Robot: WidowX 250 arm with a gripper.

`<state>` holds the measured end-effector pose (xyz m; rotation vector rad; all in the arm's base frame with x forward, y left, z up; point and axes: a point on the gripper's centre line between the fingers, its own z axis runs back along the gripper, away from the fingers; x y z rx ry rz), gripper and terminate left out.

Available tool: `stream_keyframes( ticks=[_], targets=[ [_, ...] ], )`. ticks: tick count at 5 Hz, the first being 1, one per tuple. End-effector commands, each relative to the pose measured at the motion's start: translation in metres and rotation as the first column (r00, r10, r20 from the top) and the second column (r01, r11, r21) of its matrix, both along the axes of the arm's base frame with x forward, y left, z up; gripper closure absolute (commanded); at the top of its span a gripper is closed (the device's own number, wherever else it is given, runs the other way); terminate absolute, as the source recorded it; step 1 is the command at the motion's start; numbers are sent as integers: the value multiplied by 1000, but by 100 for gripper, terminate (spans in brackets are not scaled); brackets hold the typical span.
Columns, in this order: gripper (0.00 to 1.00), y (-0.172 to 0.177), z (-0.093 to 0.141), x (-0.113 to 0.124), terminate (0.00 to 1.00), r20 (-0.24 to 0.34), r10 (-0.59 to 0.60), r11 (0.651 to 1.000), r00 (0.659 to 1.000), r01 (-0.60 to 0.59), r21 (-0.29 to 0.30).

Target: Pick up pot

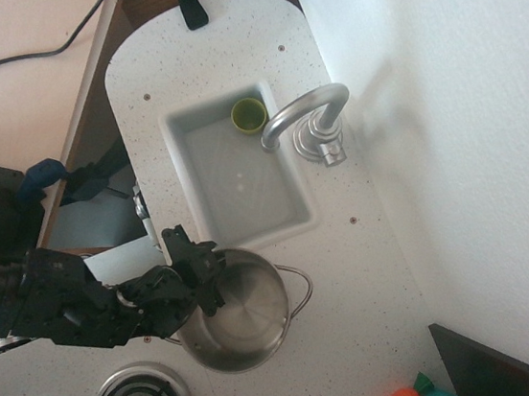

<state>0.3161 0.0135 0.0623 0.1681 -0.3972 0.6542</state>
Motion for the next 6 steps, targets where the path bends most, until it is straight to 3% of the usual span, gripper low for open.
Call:
stream_keyframes(
  ticks=[1, 2, 3, 4, 5, 6],
  targets=[
    [100, -4, 8, 1, 0, 65, -32, 999, 997, 31, 22],
    [100, -21, 58, 20, 0, 309, -141, 990, 941, 131, 52],
    [100, -29, 109, 26, 0, 529, -189, 982, 828, 158, 105],
    [100, -28, 160, 19, 0, 661, -185, 983, 727, 140, 122],
    [100, -34, 169, 20, 0, 664, -201, 980, 721, 154, 130],
    [100, -32, 163, 19, 0, 625, -199, 980, 755, 150, 131]
  ],
)
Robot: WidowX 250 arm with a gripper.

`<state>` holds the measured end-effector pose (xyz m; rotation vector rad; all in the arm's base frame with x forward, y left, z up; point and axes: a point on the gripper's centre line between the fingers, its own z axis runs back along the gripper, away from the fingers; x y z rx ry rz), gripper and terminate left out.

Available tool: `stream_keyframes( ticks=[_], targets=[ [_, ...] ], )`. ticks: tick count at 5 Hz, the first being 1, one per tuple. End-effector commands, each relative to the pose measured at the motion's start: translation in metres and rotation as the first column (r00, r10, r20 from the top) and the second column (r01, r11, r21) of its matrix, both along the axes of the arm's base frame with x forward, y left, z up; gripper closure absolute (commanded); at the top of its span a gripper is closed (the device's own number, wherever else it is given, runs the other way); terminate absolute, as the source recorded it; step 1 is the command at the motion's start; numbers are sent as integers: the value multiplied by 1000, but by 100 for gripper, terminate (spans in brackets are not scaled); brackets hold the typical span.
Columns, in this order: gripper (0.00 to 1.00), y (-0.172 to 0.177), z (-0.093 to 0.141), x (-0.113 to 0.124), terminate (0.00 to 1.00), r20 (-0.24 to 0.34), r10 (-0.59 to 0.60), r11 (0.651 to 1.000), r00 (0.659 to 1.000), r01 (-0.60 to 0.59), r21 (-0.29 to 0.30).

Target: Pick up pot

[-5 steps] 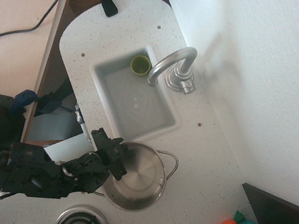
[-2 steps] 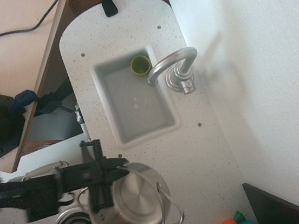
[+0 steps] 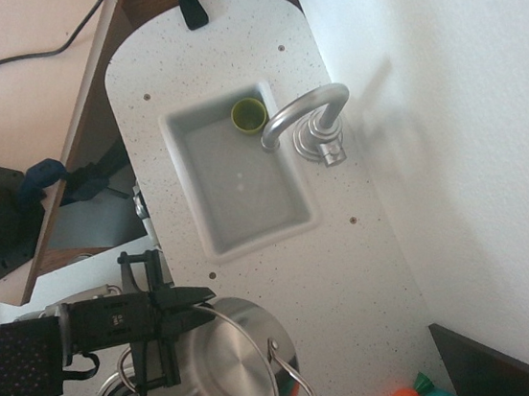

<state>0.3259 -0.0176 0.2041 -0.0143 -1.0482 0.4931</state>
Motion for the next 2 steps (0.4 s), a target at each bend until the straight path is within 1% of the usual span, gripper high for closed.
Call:
stream_keyframes(
  ticks=[1, 2],
  targets=[
    [100, -4, 19, 5, 0, 16, -18, 1000, 1000, 18, -6],
    [100, -2, 19, 6, 100, 18, -13, 1000, 1000, 13, -2]
  ],
)
